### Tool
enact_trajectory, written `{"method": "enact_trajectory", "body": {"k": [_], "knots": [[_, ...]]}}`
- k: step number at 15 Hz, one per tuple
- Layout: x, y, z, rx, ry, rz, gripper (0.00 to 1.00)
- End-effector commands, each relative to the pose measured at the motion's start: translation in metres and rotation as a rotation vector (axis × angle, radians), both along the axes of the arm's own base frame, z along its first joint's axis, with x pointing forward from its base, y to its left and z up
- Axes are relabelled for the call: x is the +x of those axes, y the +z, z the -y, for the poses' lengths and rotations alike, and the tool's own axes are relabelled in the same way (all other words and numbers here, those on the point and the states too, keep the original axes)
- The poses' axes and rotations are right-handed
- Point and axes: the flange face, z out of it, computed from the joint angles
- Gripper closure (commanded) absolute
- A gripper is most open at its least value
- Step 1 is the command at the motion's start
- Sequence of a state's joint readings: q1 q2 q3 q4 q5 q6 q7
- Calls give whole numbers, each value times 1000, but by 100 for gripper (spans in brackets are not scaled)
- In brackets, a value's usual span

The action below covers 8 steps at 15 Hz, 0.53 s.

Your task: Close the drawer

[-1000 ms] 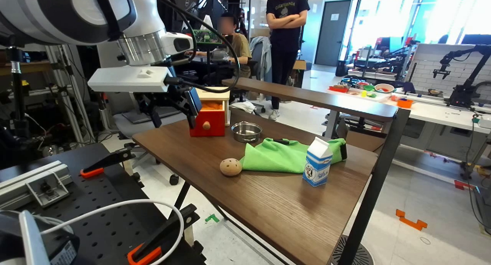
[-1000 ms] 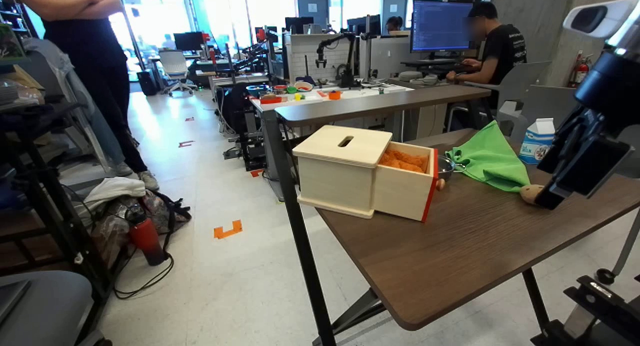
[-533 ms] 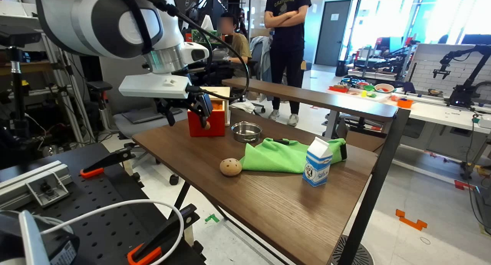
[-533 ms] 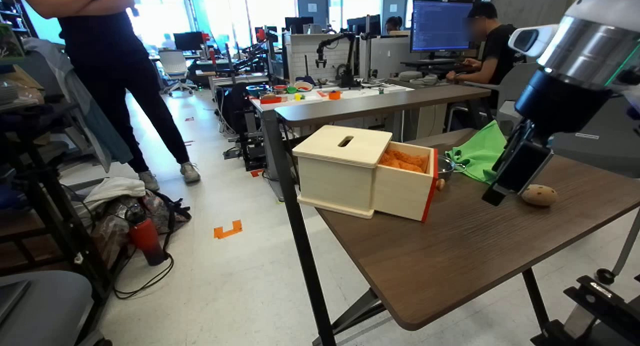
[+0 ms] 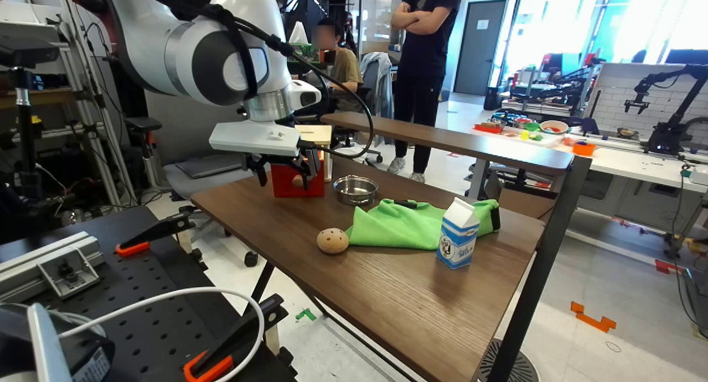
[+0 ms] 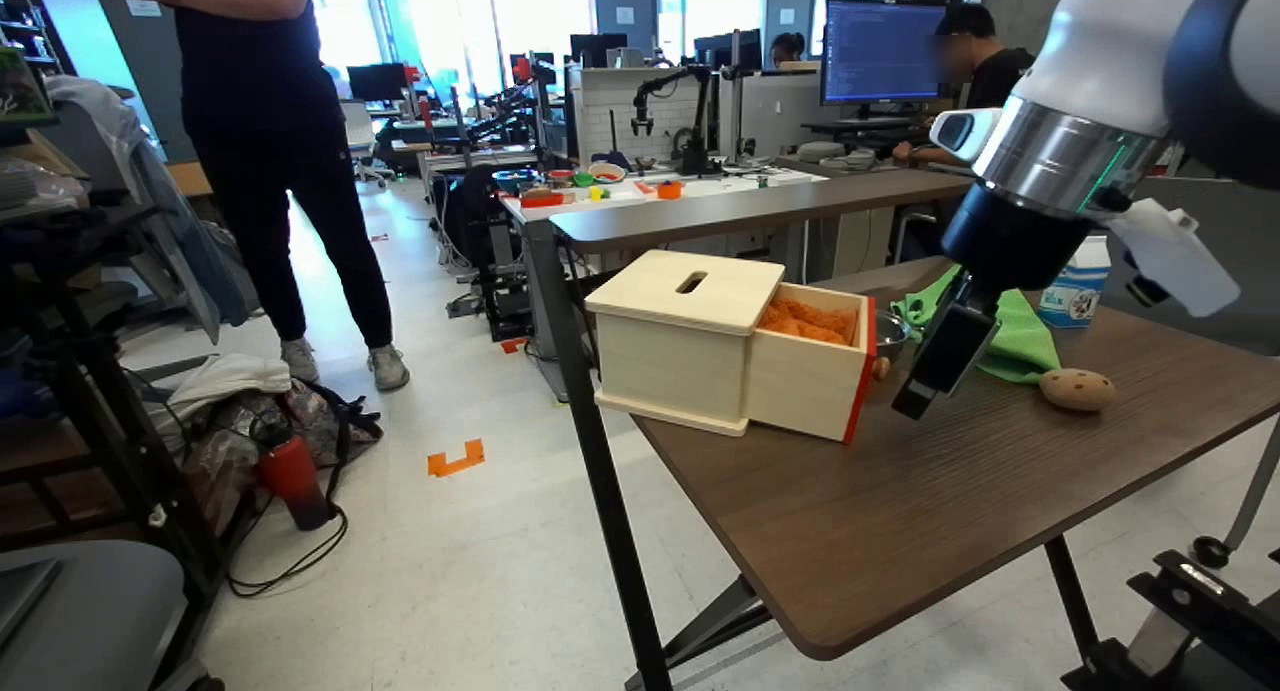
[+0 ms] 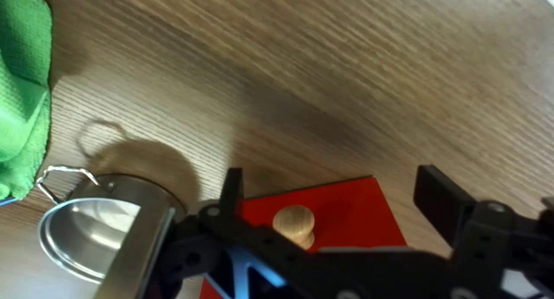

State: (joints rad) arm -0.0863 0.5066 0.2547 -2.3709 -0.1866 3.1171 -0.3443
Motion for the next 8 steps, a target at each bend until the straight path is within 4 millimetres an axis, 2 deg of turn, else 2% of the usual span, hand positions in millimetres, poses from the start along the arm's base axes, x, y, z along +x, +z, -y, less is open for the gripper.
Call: {"method": "enact_trajectory", "body": {"k": [1, 8], "knots": [[26, 4, -12, 40, 19, 19, 0], [44, 14, -46, 99, 46, 55, 0]]}}
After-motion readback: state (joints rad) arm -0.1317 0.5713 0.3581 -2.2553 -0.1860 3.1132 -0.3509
